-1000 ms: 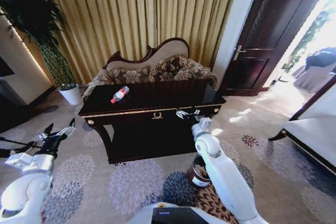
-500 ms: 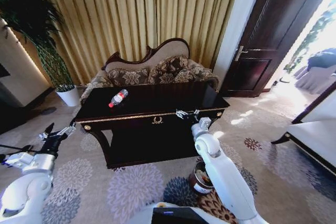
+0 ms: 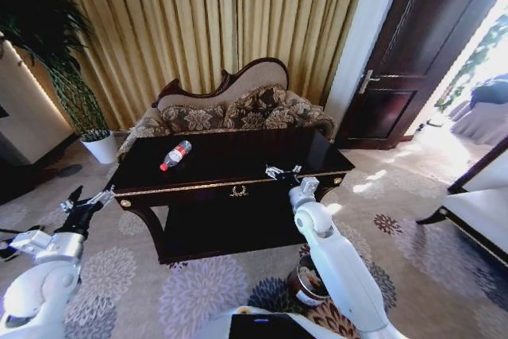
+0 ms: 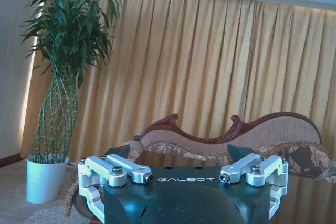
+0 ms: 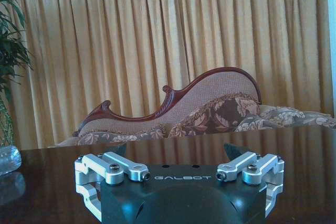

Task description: Move to the front of the table and place the trash on the table into the trash bin.

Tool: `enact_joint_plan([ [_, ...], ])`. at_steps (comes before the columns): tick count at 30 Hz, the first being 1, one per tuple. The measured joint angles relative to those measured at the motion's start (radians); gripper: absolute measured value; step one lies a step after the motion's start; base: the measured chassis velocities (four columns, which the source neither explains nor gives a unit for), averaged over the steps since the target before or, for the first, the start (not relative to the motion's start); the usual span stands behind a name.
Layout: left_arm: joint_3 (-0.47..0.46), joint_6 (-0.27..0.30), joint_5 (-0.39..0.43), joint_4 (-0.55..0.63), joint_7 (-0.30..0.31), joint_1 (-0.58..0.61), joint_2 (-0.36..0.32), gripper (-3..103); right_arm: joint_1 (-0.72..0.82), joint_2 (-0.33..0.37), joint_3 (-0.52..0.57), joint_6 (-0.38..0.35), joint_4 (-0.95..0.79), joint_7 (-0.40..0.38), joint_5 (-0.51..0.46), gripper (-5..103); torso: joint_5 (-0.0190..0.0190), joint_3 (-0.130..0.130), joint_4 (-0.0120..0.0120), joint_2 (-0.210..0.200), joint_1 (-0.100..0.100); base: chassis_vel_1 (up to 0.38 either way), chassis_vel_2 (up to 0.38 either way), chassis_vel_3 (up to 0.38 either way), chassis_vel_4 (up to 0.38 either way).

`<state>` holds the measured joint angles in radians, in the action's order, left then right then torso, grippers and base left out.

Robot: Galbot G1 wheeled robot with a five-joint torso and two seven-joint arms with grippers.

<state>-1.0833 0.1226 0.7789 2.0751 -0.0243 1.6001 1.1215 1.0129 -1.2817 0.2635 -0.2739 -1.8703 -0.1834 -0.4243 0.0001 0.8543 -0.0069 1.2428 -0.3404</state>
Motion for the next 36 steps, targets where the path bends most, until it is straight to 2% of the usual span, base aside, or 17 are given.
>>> enact_joint_plan([
  [13,0.0,0.001,0.0,0.001,0.0,0.0,-0.005,100,-0.006,-0.001,-0.004,-0.005,0.001,-0.002,-0.002,100,0.0,0.0,0.0,0.0,0.0,-0.094,0.093,0.103,-0.093],
  [17,0.004,0.005,0.014,-0.005,0.001,0.0,-0.029,100,-0.011,-0.005,-0.009,-0.003,0.0,-0.006,-0.042,100,0.0,0.0,0.0001,0.0,0.0,-0.087,0.066,0.078,-0.087],
  [20,0.009,0.033,0.062,-0.02,0.007,-0.028,-0.098,100,-0.012,-0.011,-0.01,0.001,0.002,-0.006,-0.041,100,-0.0001,0.0,0.0001,0.0,0.0,-0.007,0.016,0.017,-0.009],
  [21,0.009,0.033,0.062,-0.02,0.007,-0.028,-0.098,100,-0.012,-0.011,-0.01,0.001,0.002,-0.006,-0.041,100,-0.0001,0.0,0.0001,0.0,0.0,0.0,0.0,0.0,0.0],
  [25,0.035,0.072,0.138,-0.068,0.034,-0.113,-0.242,100,-0.008,-0.021,0.009,0.007,0.006,-0.003,-0.028,100,-0.0001,0.0,-0.0004,0.0,0.0,0.0,0.0,0.0,0.0],
  [26,0.035,0.072,0.138,-0.068,0.034,-0.113,-0.242,100,-0.008,-0.021,0.009,0.007,0.006,-0.003,-0.028,100,-0.0001,0.0,-0.0004,0.0,0.0,0.0,0.0,0.0,0.0],
  [29,0.051,0.112,0.215,-0.104,0.035,-0.159,-0.348,100,-0.004,-0.022,0.027,0.013,0.007,-0.003,-0.027,100,0.0,0.0,-0.0003,0.0,0.0,0.0,0.0,0.0,0.0],
  [31,0.054,0.123,0.23,-0.114,0.033,-0.164,-0.37,100,-0.002,-0.022,0.031,0.017,0.007,-0.003,-0.027,100,-0.0001,0.0,-0.0002,0.0,0.0,0.0,0.0,0.0,0.0],
  [33,0.063,0.156,0.268,-0.163,0.009,-0.184,-0.433,100,0.005,-0.025,0.041,0.026,0.007,-0.003,-0.023,100,-0.0001,0.0,0.0,0.0,0.0,0.0,0.0,0.0,0.0],
  [35,0.067,0.164,0.276,-0.184,0.0,-0.193,-0.451,100,0.008,-0.026,0.044,0.028,0.007,-0.003,-0.022,100,-0.0001,0.0,0.0001,0.0,0.0,0.0,0.0,0.0,0.0],
  [36,0.078,0.173,0.293,-0.237,-0.039,-0.217,-0.488,100,0.015,-0.03,0.049,0.031,0.006,-0.003,-0.018,100,-0.0001,0.0,0.0,0.0,0.0,0.0,0.0,0.0,0.0],
])
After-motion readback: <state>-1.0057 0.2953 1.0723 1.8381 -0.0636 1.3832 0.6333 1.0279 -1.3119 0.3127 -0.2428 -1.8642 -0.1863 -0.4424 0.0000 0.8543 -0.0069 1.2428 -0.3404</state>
